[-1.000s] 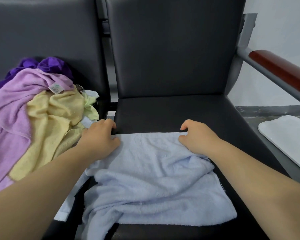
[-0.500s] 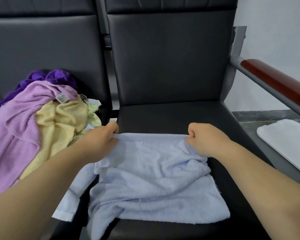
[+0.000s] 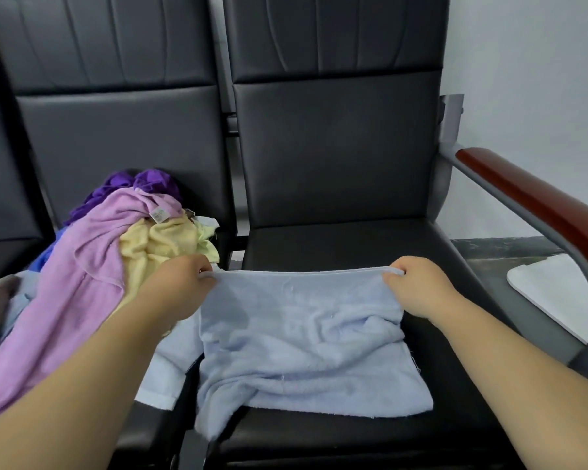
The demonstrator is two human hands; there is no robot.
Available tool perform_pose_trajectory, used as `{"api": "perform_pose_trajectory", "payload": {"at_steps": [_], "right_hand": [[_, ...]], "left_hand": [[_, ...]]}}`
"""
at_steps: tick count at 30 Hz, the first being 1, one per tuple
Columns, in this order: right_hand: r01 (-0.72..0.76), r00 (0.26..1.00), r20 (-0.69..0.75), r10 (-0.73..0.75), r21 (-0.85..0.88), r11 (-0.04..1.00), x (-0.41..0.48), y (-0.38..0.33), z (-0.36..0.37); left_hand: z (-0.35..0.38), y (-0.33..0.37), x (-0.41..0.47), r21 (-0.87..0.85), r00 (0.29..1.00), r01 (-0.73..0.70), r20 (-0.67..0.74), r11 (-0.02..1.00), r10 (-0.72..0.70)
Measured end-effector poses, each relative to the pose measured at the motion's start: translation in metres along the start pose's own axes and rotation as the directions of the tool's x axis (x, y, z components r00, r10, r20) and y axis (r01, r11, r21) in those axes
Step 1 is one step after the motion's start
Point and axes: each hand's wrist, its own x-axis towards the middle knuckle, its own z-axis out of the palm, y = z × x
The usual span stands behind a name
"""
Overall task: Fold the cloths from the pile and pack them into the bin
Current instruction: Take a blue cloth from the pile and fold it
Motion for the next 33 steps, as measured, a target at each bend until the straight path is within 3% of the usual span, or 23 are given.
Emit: {"api": "perform_pose_trajectory", "payload": {"at_steps": [5, 7, 9, 11, 13, 14, 19, 22, 26, 30, 33], "right_hand": [[-0.066, 0.997, -0.008, 0.076, 0.408, 0.911, -0.013, -0.004, -0.012], [-0.121, 0.991, 0.020, 0.130, 0.525, 0.842, -0.016, -0.007, -0.013], [-0.177, 0.981, 0.061, 0.183, 0.654, 0.736, -0.018, -0.011, -0.012], [-0.185, 0.978, 0.068, 0.198, 0.722, 0.666, -0.018, -0.015, -0.012], [-0.129, 0.985, 0.006, 0.171, 0.679, 0.723, -0.015, -0.018, -0.014], [-0.100, 0.986, -0.034, 0.162, 0.654, 0.750, -0.013, -0.022, -0.017], [0.083, 0.970, -0.227, 0.085, 0.641, 0.763, -0.002, -0.054, -0.060], [0.245, 0.916, -0.401, 0.018, 0.594, 0.766, 0.005, -0.079, -0.100], [0.386, 0.833, -0.553, -0.034, 0.535, 0.752, -0.001, -0.086, -0.129], [0.384, 0.833, -0.546, -0.096, 0.444, 0.810, -0.016, -0.058, -0.113], [0.250, 0.912, -0.400, -0.091, 0.366, 0.896, -0.023, -0.027, -0.081]], "left_hand": [[-0.003, -0.002, -0.006, -0.097, 0.996, 0.057, -0.061, 0.994, -0.063], [0.000, -0.001, -0.007, -0.264, 0.989, 0.117, -0.056, 0.957, -0.136], [0.005, 0.005, -0.007, -0.559, 0.964, 0.227, 0.014, 0.798, -0.265], [0.008, 0.014, -0.002, -0.800, 0.926, 0.298, 0.109, 0.521, -0.361], [0.007, 0.021, 0.005, -0.901, 0.909, 0.283, 0.143, 0.328, -0.390], [0.005, 0.023, 0.010, -0.920, 0.912, 0.254, 0.126, 0.298, -0.390], [-0.031, 0.032, 0.037, -0.922, 0.954, 0.038, -0.082, 0.386, -0.288], [-0.073, 0.049, 0.055, -0.851, 0.927, -0.097, -0.266, 0.516, -0.266], [-0.106, 0.067, 0.059, -0.805, 0.898, -0.197, -0.377, 0.560, -0.226], [-0.085, 0.064, 0.038, -0.699, 0.889, -0.183, -0.417, 0.691, -0.187], [-0.048, 0.047, 0.018, -0.651, 0.946, -0.097, -0.294, 0.753, -0.132]]}}
